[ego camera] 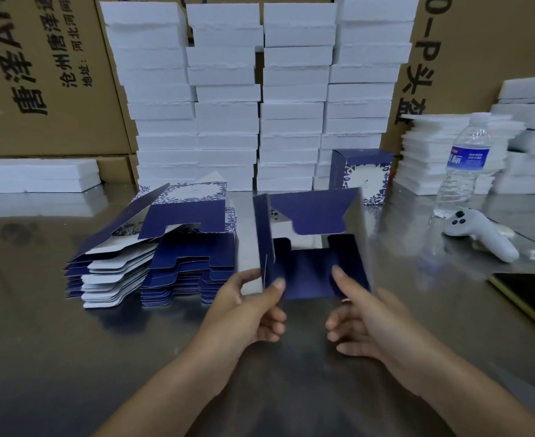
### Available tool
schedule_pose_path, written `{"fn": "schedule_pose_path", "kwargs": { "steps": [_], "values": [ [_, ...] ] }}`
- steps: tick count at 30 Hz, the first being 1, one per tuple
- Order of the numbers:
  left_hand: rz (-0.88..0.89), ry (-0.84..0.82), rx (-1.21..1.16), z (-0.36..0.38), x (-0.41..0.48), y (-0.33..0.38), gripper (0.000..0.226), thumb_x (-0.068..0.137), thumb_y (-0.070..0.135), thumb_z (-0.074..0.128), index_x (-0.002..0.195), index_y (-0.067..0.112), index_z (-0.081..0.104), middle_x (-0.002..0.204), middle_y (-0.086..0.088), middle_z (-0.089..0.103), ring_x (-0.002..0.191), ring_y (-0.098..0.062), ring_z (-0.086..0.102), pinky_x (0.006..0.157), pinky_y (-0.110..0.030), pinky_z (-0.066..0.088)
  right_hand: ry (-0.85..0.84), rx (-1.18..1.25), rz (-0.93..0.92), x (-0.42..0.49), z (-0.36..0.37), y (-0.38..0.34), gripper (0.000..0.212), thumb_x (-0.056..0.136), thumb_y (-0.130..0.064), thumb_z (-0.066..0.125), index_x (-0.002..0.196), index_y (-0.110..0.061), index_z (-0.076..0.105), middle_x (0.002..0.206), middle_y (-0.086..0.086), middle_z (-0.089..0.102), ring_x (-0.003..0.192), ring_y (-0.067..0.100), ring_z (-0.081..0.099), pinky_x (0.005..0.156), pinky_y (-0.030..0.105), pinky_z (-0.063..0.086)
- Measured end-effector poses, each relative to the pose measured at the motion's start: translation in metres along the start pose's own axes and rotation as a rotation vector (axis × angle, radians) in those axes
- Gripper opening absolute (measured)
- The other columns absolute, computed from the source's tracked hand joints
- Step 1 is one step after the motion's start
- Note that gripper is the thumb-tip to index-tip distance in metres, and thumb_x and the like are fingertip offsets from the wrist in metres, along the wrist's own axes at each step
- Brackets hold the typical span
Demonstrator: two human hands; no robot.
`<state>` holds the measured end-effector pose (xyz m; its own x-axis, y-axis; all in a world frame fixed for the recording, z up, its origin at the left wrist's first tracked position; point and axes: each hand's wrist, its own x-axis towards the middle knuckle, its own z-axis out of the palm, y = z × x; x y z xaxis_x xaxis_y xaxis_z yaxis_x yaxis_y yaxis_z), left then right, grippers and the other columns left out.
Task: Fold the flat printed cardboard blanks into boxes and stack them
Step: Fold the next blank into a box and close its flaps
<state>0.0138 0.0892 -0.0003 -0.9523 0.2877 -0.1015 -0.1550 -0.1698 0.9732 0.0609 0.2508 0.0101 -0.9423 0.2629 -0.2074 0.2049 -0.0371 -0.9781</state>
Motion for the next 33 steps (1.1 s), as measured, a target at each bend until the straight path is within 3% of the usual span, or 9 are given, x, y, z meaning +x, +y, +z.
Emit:
{"fn": "schedule_pose_path", "kwargs": {
  "steps": [3,5,9,12,16,20,23,28,33],
  "values": [
    [0.168,0.082,0.266,-0.002,0.004,-0.002,0.022,0.084,0.044,0.059,0.102,0.035,0.05,0.052,0.005,0.053,0.045,-0.012,0.054,0.05,-0.027,0.043,0.267,-0.402,-0.34,0.004,-0.005,0.007,0.071,0.069,-0.068,0.051,0.118,-0.018,0.038,0.071,0.001,0.064,0.064,0.014,0.062,0.063,0.034,0.05],
    [0.315,0.122,0.449,-0.005,0.004,-0.005,0.023,0.081,0.052,0.052,0.101,0.04,0.051,0.051,0.01,0.047,0.046,-0.007,0.051,0.055,-0.027,0.041,0.333,-0.583,-0.455,0.006,-0.01,0.011,0.065,0.083,-0.058,0.047,0.133,-0.021,0.028,0.081,-0.003,0.06,0.076,0.015,0.058,0.061,0.027,0.04],
    [0.472,0.16,0.619,-0.008,0.003,-0.009,0.013,0.084,0.049,0.049,0.096,0.046,0.048,0.071,0.011,0.053,0.055,0.001,0.05,0.053,-0.011,0.038,0.317,-0.681,-0.543,0.008,-0.014,0.012,0.068,0.083,-0.058,0.04,0.142,-0.028,0.021,0.117,-0.006,0.049,0.098,0.015,0.055,0.075,0.027,0.04],
    [0.548,0.185,0.786,-0.009,0.002,-0.01,0.036,0.081,0.052,0.045,0.115,0.039,0.046,0.098,0.015,0.048,0.085,0.009,0.05,0.068,-0.01,0.04,0.253,-0.612,-0.66,0.005,-0.012,0.01,0.068,0.085,-0.053,0.047,0.144,-0.038,0.017,0.128,-0.021,0.044,0.105,-0.006,0.048,0.082,0.017,0.038],
    [0.565,0.1,0.687,-0.009,0.0,-0.008,0.073,0.074,0.061,0.055,0.138,0.038,0.029,0.13,0.026,0.042,0.118,0.012,0.041,0.094,-0.02,0.04,0.178,-0.563,-0.714,0.004,-0.01,0.011,0.083,0.072,-0.067,0.042,0.144,-0.047,0.006,0.128,-0.042,0.031,0.112,-0.014,0.042,0.087,0.014,0.034],
    [0.632,0.108,0.541,-0.005,-0.007,0.0,0.084,0.067,0.075,0.057,0.134,0.064,0.007,0.123,0.048,0.036,0.12,0.014,0.041,0.093,-0.02,0.041,0.087,-0.564,-0.753,0.007,-0.01,0.014,0.092,0.065,-0.074,0.053,0.142,-0.053,0.006,0.135,-0.041,0.032,0.123,-0.016,0.036,0.088,0.008,0.034],
    [0.658,0.16,0.529,-0.007,-0.008,0.005,0.08,0.062,0.085,0.048,0.129,0.072,0.008,0.13,0.034,0.042,0.123,-0.002,0.047,0.1,-0.04,0.045,0.029,-0.547,-0.78,0.009,-0.012,0.014,0.091,0.067,-0.08,0.051,0.143,-0.05,0.01,0.14,-0.034,0.034,0.129,-0.011,0.034,0.099,0.022,0.037],
    [0.69,0.226,0.548,-0.009,-0.008,0.006,0.052,0.066,0.08,0.045,0.115,0.061,0.041,0.116,0.031,0.044,0.107,0.009,0.048,0.082,-0.021,0.043,0.113,-0.398,-0.907,0.011,-0.014,0.017,0.053,0.089,-0.068,0.028,0.129,-0.038,0.046,0.118,-0.018,0.061,0.11,0.008,0.058,0.092,0.042,0.047],
    [0.676,0.202,0.38,-0.004,-0.01,0.01,0.033,0.071,0.071,0.047,0.09,0.044,0.047,0.105,0.032,0.054,0.101,0.008,0.052,0.079,-0.011,0.041,0.228,-0.45,-0.928,0.013,-0.012,0.016,0.024,0.084,-0.053,0.047,0.09,-0.032,0.055,0.091,-0.02,0.063,0.088,0.003,0.062,0.076,0.025,0.048]
  ]
}}
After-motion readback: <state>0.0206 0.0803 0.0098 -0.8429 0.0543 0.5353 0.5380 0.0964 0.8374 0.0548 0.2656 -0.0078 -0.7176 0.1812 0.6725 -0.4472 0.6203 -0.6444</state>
